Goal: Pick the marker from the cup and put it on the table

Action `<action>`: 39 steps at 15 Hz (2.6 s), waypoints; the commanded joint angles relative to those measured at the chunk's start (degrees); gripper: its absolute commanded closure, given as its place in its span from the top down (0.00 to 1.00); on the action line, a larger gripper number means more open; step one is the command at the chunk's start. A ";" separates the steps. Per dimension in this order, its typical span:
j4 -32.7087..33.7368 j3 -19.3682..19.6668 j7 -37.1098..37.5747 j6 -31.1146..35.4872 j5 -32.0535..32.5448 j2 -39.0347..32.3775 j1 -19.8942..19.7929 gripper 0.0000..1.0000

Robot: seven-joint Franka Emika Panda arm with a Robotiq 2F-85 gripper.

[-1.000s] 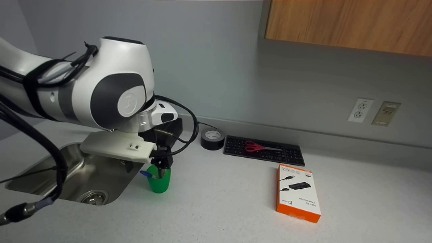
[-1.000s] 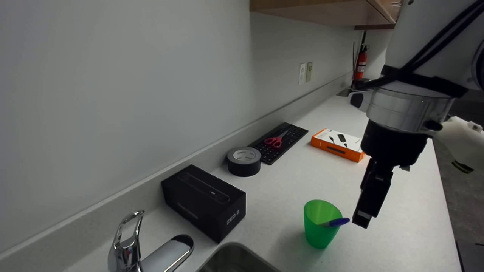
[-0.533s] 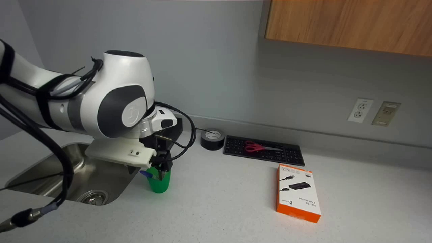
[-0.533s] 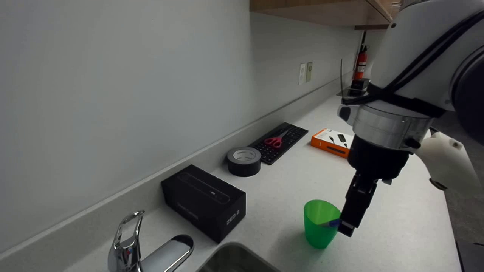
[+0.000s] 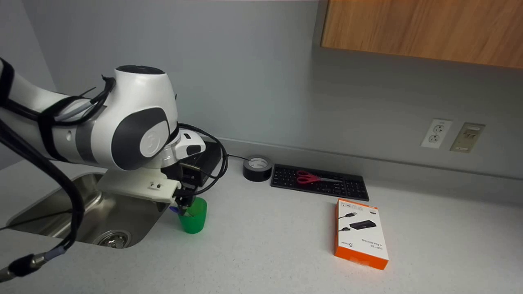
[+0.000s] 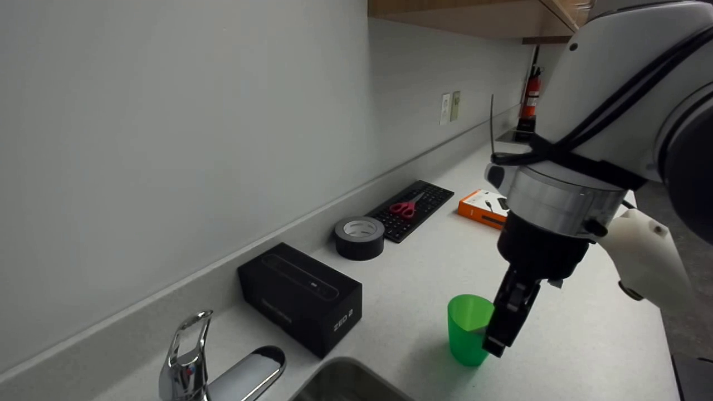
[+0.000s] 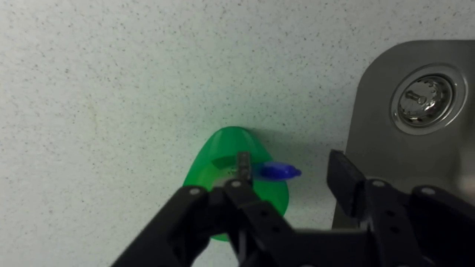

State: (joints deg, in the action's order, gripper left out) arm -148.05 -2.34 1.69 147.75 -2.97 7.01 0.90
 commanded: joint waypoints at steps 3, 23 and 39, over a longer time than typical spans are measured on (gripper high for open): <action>-1.23 0.55 0.23 1.22 -1.16 3.28 0.36 0.10; -0.21 7.72 1.24 2.55 0.99 10.25 -6.31 0.04; 7.44 5.07 3.64 6.54 -4.97 -16.98 -7.35 0.66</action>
State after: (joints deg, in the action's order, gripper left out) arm -141.84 3.19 7.69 158.78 -5.58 -10.87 -6.47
